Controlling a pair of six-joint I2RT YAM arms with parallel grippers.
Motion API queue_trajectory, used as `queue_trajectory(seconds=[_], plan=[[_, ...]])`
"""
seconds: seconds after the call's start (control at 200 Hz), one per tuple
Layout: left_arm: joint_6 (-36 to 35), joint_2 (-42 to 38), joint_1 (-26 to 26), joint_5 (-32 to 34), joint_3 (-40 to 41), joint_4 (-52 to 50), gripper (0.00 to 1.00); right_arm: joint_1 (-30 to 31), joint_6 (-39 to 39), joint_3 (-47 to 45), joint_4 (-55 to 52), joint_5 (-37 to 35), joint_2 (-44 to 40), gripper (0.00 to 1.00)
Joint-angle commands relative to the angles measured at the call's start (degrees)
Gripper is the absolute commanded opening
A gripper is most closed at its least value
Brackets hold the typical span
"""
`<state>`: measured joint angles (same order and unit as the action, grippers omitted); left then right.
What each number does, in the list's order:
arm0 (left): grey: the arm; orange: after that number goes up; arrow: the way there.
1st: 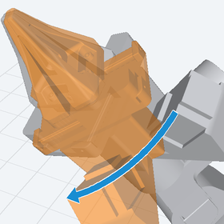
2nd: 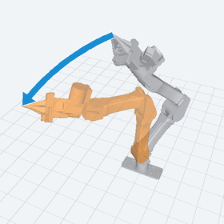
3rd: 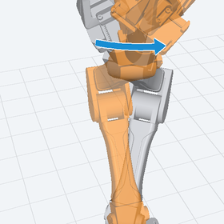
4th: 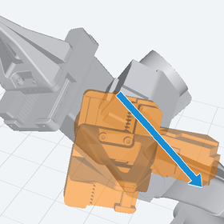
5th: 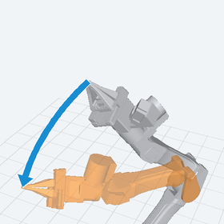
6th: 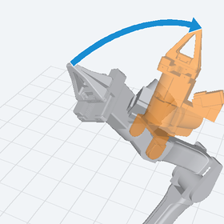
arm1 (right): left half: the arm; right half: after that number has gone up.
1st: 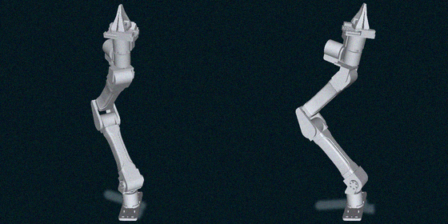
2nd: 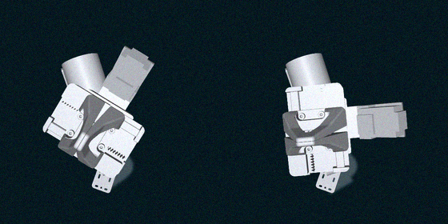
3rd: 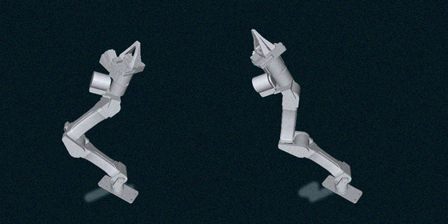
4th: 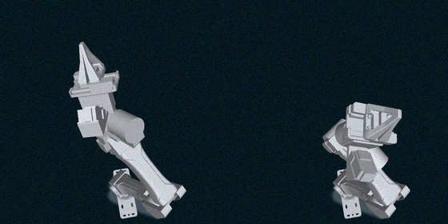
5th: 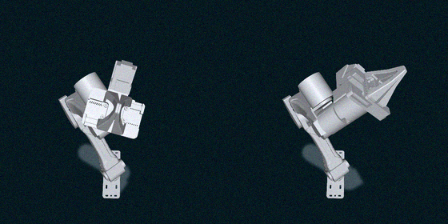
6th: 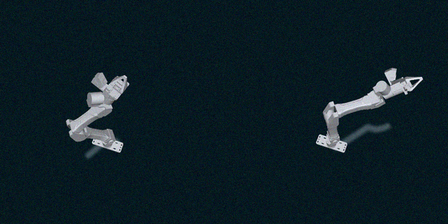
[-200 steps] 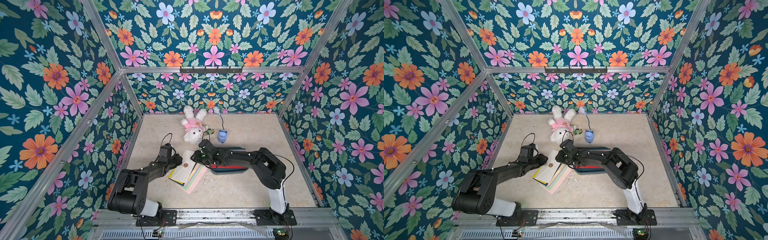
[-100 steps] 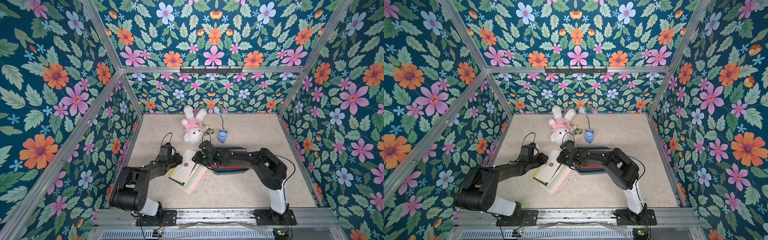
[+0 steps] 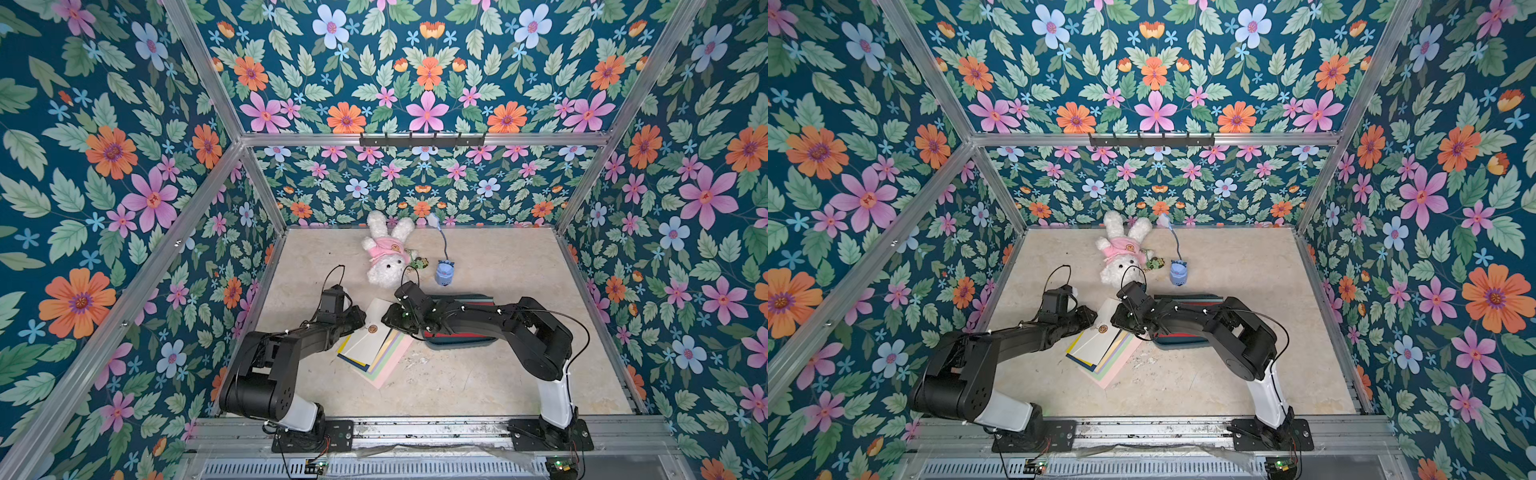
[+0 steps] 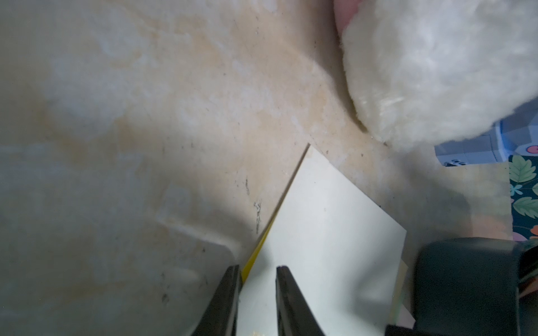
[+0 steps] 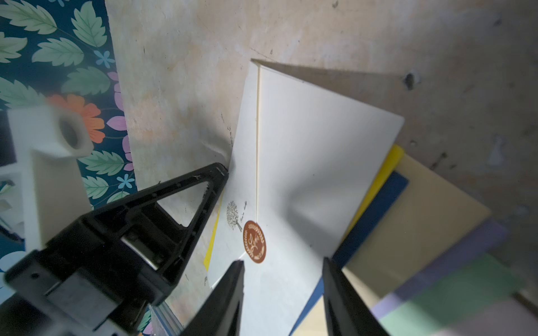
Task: Put the sealed envelopes into the storage box
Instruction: Pick up the envelope from the center of the board.
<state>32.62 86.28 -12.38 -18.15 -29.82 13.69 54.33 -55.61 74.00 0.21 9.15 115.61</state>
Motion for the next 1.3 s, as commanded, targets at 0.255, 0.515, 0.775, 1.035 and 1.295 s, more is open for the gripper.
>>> queue_trajectory(seconds=[0.255,0.515,0.775,1.035,1.295], plan=[[0.07,0.51,0.02,-1.31,-0.21,-2.71,0.28,0.08,0.86,-0.53,-2.53,-2.31,-1.7,0.48],[-0.11,0.38,0.04,-1.36,-0.76,-3.19,0.28,0.9,0.42,-1.07,-1.88,-1.52,-0.88,0.48],[-0.27,0.38,0.05,-1.36,-0.15,-2.97,0.28,0.91,0.51,1.29,-2.14,-0.7,0.07,0.48],[-0.29,0.43,0.06,-1.34,0.11,-2.8,0.28,1.16,1.16,3.34,-3.97,-0.92,-0.71,0.48],[-0.1,0.21,-0.01,-1.62,0.38,-2.37,0.28,1.22,-0.36,2.16,-0.57,-0.32,-1.67,0.44]])
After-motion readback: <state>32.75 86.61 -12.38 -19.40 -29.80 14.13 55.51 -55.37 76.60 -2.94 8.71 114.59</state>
